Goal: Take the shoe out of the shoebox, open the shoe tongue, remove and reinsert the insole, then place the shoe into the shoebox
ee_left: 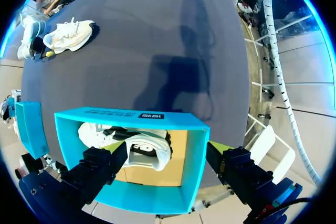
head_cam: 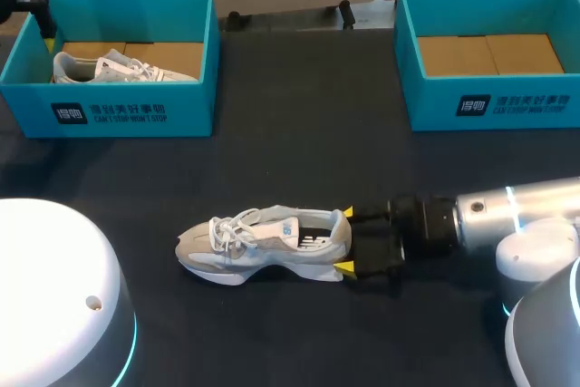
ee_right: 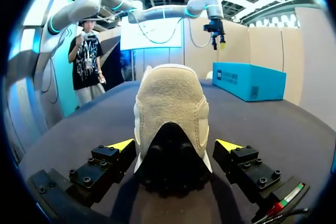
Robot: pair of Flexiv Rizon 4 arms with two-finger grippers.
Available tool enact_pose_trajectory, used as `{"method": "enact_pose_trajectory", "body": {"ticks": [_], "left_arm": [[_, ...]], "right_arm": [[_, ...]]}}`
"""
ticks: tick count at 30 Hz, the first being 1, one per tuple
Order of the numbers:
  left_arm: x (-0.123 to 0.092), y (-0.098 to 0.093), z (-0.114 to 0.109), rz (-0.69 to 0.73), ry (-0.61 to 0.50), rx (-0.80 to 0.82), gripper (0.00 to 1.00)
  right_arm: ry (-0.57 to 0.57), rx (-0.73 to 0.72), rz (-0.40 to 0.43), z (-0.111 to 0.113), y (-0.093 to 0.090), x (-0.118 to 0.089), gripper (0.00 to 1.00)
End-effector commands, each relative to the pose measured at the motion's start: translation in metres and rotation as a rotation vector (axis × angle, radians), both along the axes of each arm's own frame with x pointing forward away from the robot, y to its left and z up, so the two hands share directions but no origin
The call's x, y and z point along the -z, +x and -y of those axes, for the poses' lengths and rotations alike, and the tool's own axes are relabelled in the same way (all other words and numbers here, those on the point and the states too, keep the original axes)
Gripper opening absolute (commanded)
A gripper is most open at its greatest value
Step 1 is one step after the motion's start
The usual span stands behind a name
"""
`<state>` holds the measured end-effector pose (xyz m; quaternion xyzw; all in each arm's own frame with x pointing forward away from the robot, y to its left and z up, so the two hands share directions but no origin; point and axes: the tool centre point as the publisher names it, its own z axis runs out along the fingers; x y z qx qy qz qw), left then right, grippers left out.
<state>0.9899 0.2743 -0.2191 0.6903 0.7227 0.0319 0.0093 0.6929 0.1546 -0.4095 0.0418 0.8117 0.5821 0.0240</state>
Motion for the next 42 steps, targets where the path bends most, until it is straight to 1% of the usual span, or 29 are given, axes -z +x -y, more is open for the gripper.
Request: {"method": "enact_pose_trajectory", "body": {"ticks": [1,8,19,30,42], "left_arm": [[0.000,-0.002,0.000,0.003,0.002,0.001,1.00],[0.000,-0.002,0.000,0.003,0.002,0.001,1.00],[0.000,-0.002,0.000,0.003,0.002,0.001,1.00],[0.000,-0.002,0.000,0.003,0.002,0.001,1.00],[0.000,-0.002,0.000,0.003,0.002,0.001,1.00]], "right_arm": [[-0.007,0.002,-0.003,-0.005,0.003,0.002,1.00],[-0.010,-0.001,0.000,-0.008,0.003,0.001,1.00],[-0.012,0.009,0.005,-0.011,-0.003,0.002,1.00],[-0.007,-0.002,0.003,-0.017,0.005,0.005,1.00],[-0.011,0.009,0.003,-0.021,0.002,0.006,1.00]]}}
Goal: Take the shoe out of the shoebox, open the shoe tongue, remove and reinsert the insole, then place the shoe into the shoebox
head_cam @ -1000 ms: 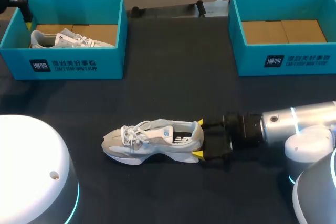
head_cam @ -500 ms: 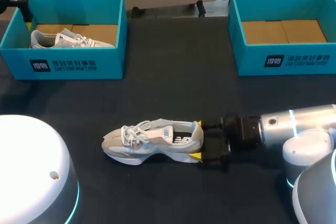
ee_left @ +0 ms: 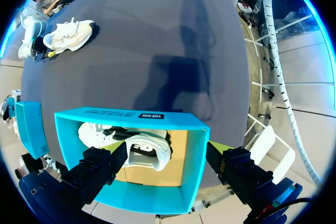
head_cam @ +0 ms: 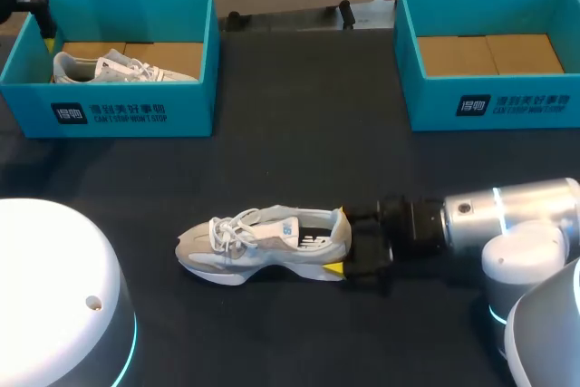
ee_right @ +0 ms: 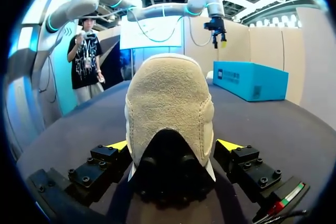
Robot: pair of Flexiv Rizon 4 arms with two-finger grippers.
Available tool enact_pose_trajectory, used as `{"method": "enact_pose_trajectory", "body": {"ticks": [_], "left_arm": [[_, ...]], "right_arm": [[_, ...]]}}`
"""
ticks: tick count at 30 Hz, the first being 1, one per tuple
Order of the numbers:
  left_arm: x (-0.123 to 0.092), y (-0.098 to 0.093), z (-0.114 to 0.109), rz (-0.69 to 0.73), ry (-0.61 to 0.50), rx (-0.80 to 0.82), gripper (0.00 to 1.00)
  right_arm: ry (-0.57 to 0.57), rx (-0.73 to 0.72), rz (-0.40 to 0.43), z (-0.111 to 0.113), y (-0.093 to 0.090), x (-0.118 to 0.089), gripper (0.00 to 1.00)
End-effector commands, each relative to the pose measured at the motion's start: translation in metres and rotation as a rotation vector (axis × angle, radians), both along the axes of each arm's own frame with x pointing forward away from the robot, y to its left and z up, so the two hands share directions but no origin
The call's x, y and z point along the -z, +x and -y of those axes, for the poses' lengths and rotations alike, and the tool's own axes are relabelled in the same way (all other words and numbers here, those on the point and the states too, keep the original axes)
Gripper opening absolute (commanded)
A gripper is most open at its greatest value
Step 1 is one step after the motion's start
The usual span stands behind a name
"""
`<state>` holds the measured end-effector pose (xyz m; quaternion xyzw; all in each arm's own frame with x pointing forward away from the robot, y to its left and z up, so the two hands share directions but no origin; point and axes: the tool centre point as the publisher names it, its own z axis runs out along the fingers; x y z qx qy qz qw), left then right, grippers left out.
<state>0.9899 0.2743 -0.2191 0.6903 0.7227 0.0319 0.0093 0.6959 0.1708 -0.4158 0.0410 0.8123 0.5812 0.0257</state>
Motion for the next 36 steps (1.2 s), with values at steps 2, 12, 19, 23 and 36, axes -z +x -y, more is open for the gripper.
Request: {"method": "enact_pose_trajectory", "body": {"ticks": [2,12,19,23,36], "left_arm": [[0.000,-0.002,0.000,0.003,0.002,0.001,1.00],[0.000,-0.002,0.000,0.003,0.002,0.001,1.00],[0.000,-0.002,0.000,0.003,0.002,0.001,1.00],[0.000,-0.002,0.000,0.003,0.002,0.001,1.00],[0.000,-0.002,0.000,0.003,0.002,0.001,1.00]], "right_arm": [[-0.007,0.010,0.002,-0.005,-0.001,0.000,1.00],[0.001,-0.005,0.003,-0.011,0.002,0.002,1.00],[0.011,-0.012,0.002,-0.013,0.002,0.004,1.00],[0.008,-0.013,0.006,-0.014,0.002,0.002,1.00],[0.003,-0.036,0.015,-0.023,0.002,-0.001,1.00]]}}
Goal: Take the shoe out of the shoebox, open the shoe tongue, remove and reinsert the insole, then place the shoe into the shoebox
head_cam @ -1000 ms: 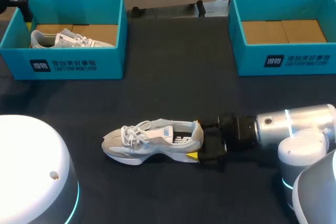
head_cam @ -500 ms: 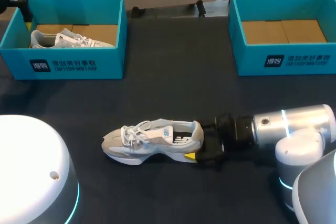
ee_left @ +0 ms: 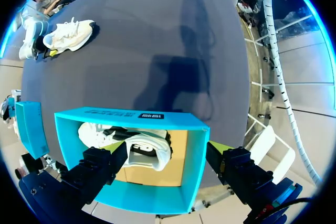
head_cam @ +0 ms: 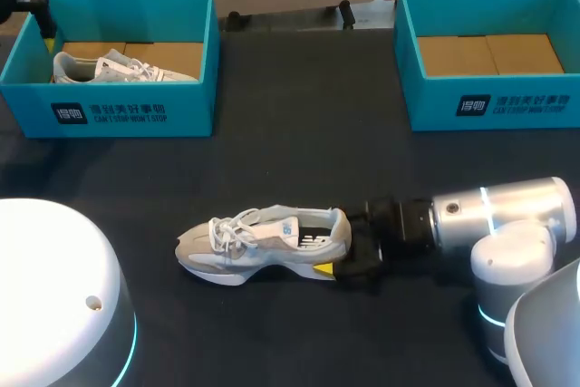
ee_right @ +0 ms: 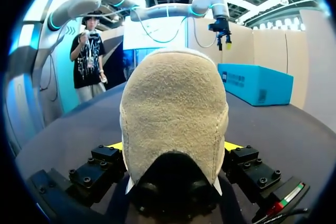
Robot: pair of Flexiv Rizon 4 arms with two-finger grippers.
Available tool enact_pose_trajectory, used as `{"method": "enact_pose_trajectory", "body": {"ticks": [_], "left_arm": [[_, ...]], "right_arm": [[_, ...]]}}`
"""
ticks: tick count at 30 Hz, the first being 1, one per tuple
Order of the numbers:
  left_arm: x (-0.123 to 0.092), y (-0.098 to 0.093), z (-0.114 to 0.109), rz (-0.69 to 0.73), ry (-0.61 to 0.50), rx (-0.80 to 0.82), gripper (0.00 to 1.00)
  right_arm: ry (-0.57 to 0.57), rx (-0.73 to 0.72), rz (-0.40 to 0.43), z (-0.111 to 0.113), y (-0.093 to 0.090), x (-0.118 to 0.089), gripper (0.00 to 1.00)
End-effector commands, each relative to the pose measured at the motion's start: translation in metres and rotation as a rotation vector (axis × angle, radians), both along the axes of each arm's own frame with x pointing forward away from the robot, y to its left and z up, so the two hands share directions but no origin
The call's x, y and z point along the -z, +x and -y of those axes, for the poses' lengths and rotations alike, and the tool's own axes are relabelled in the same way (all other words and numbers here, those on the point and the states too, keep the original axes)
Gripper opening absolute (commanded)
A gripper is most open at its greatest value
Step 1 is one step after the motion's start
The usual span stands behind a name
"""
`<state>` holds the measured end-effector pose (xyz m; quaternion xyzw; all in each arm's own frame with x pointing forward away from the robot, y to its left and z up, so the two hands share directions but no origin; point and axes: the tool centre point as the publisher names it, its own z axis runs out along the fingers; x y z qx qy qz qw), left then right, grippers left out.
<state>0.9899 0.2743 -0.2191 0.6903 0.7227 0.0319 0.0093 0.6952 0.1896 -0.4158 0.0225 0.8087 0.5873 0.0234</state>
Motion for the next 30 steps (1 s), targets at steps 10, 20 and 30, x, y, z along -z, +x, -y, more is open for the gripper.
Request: {"method": "enact_pose_trajectory", "body": {"ticks": [10,20,30], "left_arm": [[0.000,-0.002,0.000,0.003,0.002,0.001,1.00],[0.000,-0.002,0.000,0.003,0.002,0.001,1.00],[-0.006,-0.030,0.028,-0.004,-0.033,-0.030,1.00]], "right_arm": [[-0.012,-0.001,0.000,-0.004,0.001,0.001,0.00],[-0.004,-0.008,0.011,-0.005,-0.003,-0.001,0.00],[-0.004,-0.008,0.011,-0.005,-0.003,-0.001,0.00]]}}
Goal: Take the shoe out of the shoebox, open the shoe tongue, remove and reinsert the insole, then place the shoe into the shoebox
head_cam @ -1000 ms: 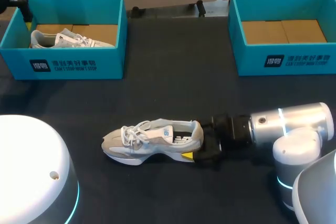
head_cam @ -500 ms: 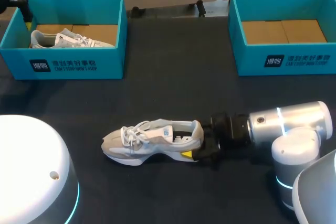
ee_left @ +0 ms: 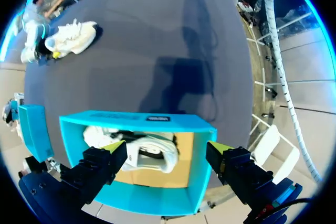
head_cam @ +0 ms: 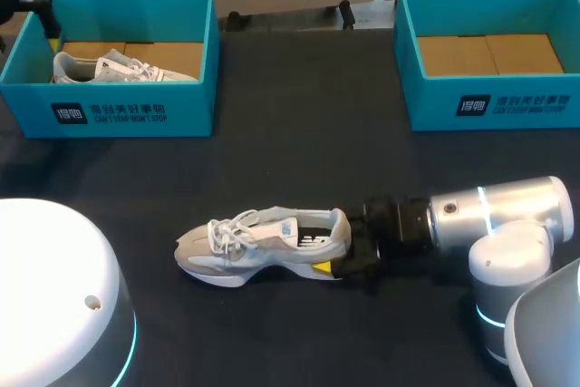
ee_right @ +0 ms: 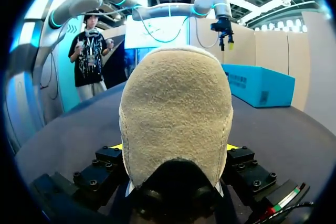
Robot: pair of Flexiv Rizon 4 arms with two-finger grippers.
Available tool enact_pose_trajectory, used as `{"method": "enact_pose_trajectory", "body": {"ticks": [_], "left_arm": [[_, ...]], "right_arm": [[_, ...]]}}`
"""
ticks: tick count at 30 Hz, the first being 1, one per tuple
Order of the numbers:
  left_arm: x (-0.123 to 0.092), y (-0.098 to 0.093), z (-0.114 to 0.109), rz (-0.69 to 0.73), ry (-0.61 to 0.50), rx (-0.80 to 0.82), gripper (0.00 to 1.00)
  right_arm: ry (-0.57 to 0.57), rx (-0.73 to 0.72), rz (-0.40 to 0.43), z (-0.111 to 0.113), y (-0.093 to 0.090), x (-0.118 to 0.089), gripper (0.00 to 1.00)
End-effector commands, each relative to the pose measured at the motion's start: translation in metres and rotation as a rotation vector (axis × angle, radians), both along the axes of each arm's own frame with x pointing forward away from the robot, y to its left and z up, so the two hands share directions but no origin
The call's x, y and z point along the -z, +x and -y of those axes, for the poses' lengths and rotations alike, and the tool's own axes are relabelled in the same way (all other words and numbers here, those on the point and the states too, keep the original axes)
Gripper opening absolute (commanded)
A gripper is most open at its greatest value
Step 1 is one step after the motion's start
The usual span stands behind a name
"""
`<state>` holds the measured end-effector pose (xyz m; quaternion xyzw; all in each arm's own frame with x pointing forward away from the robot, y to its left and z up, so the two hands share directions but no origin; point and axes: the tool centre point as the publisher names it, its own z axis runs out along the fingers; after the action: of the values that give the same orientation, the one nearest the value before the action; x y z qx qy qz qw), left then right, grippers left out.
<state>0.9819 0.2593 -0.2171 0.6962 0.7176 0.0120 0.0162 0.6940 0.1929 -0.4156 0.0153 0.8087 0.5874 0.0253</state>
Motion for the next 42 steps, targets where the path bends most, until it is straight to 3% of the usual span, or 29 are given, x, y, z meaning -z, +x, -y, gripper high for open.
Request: {"method": "enact_pose_trajectory", "body": {"ticks": [1,4,6,19,21,24,26,29,30,31,42], "left_arm": [[-0.003,-0.028,0.022,-0.003,0.008,-0.105,1.00],[-0.006,-0.044,0.040,-0.047,-0.014,-0.337,1.00],[-0.003,-0.050,0.049,-0.065,0.088,-0.553,1.00],[-0.004,-0.052,0.051,-0.075,0.099,-0.570,1.00],[-0.013,-0.068,0.055,-0.095,0.029,-0.566,1.00],[-0.010,-0.092,0.073,-0.014,-0.006,-0.723,1.00],[-0.005,-0.110,0.085,-0.024,-0.092,-0.872,1.00],[0.003,-0.125,0.102,0.003,-0.047,-1.111,1.00],[0.006,-0.132,0.112,-0.005,0.013,-1.297,1.00],[0.007,-0.136,0.117,0.026,0.073,-1.380,1.00],[0.007,-0.136,0.117,0.026,0.073,-1.380,1.00]], "right_arm": [[-0.004,0.001,0.000,-0.002,-0.001,0.000,0.00],[-0.004,0.001,0.000,-0.002,-0.001,0.000,0.00],[-0.004,0.001,0.000,-0.002,-0.001,0.000,0.00],[-0.004,0.001,0.000,-0.002,-0.001,0.000,0.00],[-0.004,0.001,0.000,-0.002,-0.001,0.000,0.00],[-0.004,0.001,0.000,-0.002,-0.001,0.000,0.00],[-0.004,0.001,0.000,-0.002,-0.001,0.000,0.00],[-0.004,0.001,0.000,-0.002,-0.001,0.000,0.00],[-0.004,0.001,0.000,-0.002,-0.001,0.000,0.00],[-0.004,0.001,0.000,-0.002,-0.001,0.000,0.00],[-0.004,0.001,0.000,-0.002,-0.001,0.000,0.00]]}}
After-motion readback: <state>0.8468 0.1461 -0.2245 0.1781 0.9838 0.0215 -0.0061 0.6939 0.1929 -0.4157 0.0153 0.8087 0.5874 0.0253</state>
